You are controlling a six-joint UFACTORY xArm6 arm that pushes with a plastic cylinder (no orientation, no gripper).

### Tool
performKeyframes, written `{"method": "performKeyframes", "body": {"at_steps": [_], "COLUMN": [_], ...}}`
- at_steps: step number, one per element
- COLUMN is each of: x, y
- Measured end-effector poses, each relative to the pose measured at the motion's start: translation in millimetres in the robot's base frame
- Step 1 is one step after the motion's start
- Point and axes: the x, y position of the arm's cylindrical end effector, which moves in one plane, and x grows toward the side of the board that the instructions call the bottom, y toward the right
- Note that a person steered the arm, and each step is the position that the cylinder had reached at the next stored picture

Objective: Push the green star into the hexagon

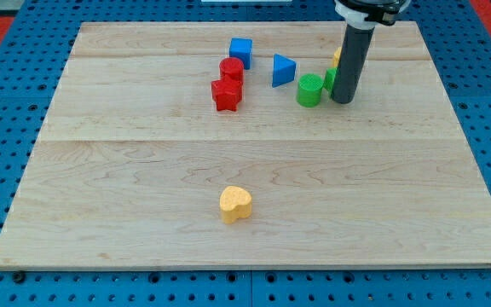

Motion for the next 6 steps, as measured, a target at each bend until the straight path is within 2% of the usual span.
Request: {"method": "performKeyframes", "body": {"at_steps": [1,3,4,6], "x": [-22.2,-27.7,-75.8,-65.6], "y": [14.7,77.8,71.8,51.0]}}
